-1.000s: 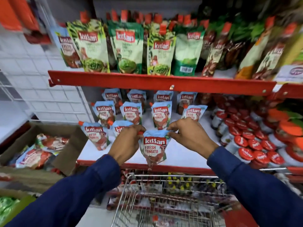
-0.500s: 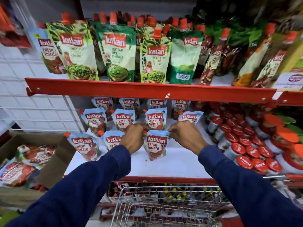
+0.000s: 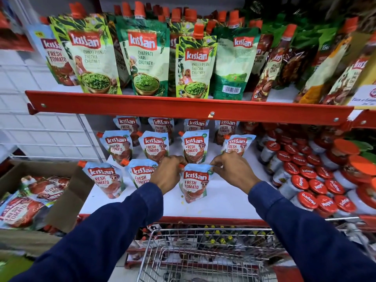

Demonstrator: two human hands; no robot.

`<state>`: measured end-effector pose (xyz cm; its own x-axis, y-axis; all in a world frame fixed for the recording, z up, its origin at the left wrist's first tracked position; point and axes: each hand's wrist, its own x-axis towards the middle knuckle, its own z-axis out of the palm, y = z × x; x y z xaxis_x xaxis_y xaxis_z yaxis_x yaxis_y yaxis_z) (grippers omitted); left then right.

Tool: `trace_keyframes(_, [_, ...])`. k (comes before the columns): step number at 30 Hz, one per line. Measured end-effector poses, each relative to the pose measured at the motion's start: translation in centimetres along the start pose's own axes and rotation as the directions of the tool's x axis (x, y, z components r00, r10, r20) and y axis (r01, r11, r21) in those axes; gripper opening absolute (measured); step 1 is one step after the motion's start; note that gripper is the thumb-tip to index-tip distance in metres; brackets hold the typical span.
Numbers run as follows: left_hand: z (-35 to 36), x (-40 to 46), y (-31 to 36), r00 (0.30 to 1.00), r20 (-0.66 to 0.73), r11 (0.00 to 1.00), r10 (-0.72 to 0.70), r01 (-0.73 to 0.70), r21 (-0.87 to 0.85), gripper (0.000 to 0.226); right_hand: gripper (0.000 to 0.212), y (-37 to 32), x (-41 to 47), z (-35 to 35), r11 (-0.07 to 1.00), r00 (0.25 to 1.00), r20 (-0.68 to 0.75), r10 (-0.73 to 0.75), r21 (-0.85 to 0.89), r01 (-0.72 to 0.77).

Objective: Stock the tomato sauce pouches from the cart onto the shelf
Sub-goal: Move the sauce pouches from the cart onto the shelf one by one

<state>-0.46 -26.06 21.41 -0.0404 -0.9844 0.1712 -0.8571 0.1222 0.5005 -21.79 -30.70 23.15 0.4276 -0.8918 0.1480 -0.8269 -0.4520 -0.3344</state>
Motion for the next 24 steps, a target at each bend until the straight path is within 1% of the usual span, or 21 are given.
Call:
trace_keyframes(9, [-0.3,-0.8,0.4,0.998,0.051,0.998,-0.024,0.027,-0.064,0.02,0.013,0.1,0.0,0.1,0.999,0.998,0.053,0.024,0.029,-0.026])
trace_keyframes(11, [-0.3,-1.0,0.3,0.997,0.072,0.997,-0.032,0.038,-0.074,0.022,0.015,0.1,-0.3,0.1,0.999,0.998,0.06,0.028,0.026,-0.029])
trace_keyframes(13, [-0.3,-1.3,0.2,0.994,0.099,0.998,-0.038,0.044,-0.049,0.032,0.02,0.0,-0.7,0.1,0.999,0.999,0.046,0.02,0.025,-0.021])
trace_keyframes(15, [-0.3,-2.0,0.2,0.996,0.093,1.0,-0.013,0.01,0.03,0.046,0.032,-0.1,-1.6,0.2,0.999,1.0,0.006,0.004,0.035,-0.004])
trace_keyframes(17, [-0.3,-3.6,0.4,0.997,0.045,0.983,0.055,-0.061,0.171,0.057,0.049,-0.1,-3.1,0.8,0.999,0.999,-0.033,-0.019,0.039,0.021])
trace_keyframes(19, [0.1,-5.8,0.6,0.991,0.014,0.932,0.135,-0.132,0.338,0.066,0.069,0.1,-5.3,1.9,0.999,0.997,-0.065,-0.047,0.001,0.048])
trace_keyframes(20, [0.5,-7.0,0.6,0.986,0.015,0.905,0.167,-0.159,0.394,0.071,0.077,0.2,-6.5,2.6,0.997,0.995,-0.076,-0.065,-0.037,0.063])
trace_keyframes(24, [4.0,-11.9,0.0,0.965,0.084,0.837,0.248,-0.257,0.483,0.084,0.098,0.3,-12.0,6.4,0.98,0.997,-0.022,-0.079,-0.187,0.074])
